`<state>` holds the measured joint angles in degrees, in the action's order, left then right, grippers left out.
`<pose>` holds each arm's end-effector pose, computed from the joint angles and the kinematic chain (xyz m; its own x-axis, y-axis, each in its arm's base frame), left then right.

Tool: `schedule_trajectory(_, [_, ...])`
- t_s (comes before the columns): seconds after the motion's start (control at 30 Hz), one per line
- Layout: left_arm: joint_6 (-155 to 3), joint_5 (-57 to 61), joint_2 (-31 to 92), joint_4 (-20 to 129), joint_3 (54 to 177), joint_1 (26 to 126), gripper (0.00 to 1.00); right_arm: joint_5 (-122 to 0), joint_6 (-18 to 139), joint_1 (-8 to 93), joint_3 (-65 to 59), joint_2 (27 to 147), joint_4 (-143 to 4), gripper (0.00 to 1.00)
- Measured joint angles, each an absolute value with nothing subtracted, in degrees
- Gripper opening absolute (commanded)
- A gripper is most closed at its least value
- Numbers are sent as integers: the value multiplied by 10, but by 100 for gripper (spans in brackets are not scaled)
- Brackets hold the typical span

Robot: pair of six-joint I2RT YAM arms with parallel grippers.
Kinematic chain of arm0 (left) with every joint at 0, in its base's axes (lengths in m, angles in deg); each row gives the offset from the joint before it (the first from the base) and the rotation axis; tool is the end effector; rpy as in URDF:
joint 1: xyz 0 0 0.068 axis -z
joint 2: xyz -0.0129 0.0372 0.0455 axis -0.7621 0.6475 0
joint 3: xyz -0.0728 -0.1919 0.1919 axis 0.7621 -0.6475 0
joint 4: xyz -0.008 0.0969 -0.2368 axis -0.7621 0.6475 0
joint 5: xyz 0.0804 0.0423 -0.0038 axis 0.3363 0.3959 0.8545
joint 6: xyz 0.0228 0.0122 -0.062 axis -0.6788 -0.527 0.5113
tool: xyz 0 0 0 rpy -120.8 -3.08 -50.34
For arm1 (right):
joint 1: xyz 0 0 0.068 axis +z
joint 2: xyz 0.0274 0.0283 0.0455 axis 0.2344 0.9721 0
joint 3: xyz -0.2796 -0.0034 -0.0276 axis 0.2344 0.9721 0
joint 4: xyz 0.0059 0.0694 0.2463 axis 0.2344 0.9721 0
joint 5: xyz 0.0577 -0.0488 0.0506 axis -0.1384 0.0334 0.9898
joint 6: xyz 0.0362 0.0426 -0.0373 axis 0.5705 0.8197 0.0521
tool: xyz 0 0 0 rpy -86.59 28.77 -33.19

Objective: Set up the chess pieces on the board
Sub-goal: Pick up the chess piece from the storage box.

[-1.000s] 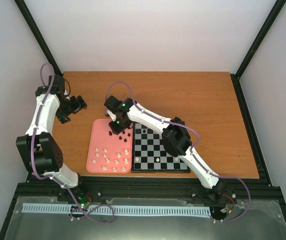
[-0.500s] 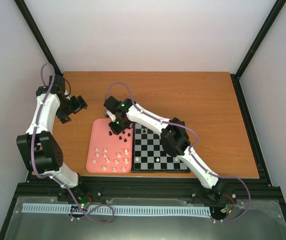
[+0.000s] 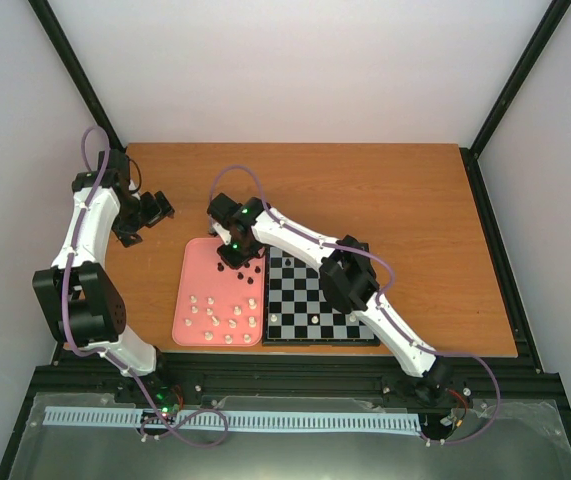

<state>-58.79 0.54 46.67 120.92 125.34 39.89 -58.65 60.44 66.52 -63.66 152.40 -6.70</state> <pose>0.3056 0.0435 0.2850 -0.7713 -0.6129 -0.1717 -0.5594 0.7815 -0.2763 0.3111 0.4275 0.1576 -0.6720 -0.6947 -0.2564 -0.7400 0.6432 0.1968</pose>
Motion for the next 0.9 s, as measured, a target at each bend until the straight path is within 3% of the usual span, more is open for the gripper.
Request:
schedule_trajectory(0.23, [-588,5,467,1209,1252,399,100,-584,605,665,-637,1524,-67,12])
schedule_trajectory(0.9, [-588,4,467,1209,1250,399,100,-637,604,659,-648,1467,-46,11])
